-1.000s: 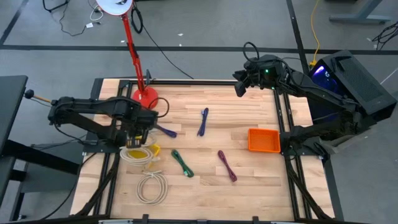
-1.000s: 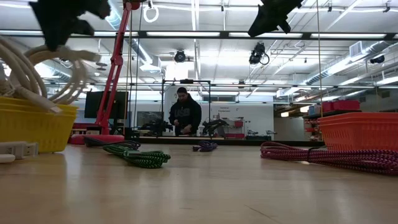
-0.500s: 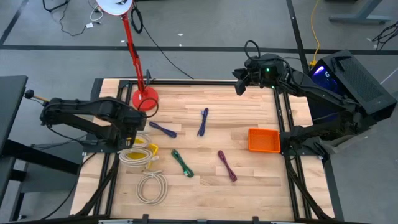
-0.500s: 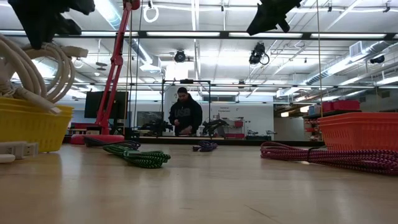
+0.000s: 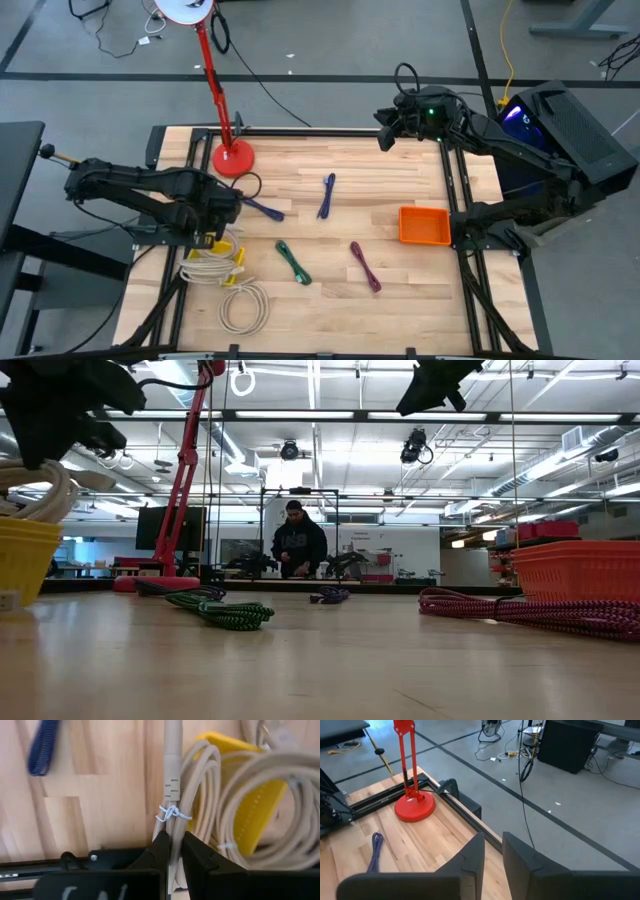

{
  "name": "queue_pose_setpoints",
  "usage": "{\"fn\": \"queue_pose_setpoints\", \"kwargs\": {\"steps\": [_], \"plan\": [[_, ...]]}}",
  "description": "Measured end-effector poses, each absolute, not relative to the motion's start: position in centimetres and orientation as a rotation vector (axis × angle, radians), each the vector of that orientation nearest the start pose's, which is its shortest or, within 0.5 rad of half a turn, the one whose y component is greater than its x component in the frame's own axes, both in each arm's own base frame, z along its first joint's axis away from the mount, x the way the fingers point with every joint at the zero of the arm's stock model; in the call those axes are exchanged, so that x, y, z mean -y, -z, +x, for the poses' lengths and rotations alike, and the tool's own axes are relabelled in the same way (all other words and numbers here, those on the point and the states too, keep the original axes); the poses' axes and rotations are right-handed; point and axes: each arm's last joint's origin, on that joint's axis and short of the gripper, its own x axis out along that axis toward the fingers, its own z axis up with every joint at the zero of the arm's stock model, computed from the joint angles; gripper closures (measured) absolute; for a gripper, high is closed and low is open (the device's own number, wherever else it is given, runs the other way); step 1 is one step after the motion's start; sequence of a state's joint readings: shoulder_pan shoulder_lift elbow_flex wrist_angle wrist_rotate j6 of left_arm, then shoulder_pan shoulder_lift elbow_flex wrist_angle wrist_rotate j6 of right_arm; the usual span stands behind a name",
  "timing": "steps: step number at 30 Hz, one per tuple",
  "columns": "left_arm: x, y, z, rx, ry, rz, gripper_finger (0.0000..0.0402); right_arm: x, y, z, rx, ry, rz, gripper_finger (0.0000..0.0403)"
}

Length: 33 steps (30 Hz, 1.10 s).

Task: Pick & Place USB Port
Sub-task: Put the light brown HDMI cable into the yellow bin

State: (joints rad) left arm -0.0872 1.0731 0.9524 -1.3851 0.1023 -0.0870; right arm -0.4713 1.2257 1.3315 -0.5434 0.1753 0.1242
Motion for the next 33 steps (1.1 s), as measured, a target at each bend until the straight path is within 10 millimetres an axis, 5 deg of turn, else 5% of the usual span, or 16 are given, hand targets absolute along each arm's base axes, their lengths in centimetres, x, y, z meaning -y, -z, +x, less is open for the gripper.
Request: {"fn": "queue_pose_setpoints", "kwargs": {"steps": [7,11,33], "plan": [[1.6,-26.9,15.0,-1.516,0.024,-0.152,0.0271,12.0,-39.8,22.5,-0.391,0.663,0.184,0.0332],[1.9,-27.0,15.0,-1.524,0.103,-0.234,0.0247,12.0,-39.8,22.5,-0.390,0.663,0.184,0.0332],[2.6,-28.7,15.3,-1.499,0.159,-0.552,0.0307,12.7,-39.8,22.2,-0.385,0.692,0.189,0.0332]]}}
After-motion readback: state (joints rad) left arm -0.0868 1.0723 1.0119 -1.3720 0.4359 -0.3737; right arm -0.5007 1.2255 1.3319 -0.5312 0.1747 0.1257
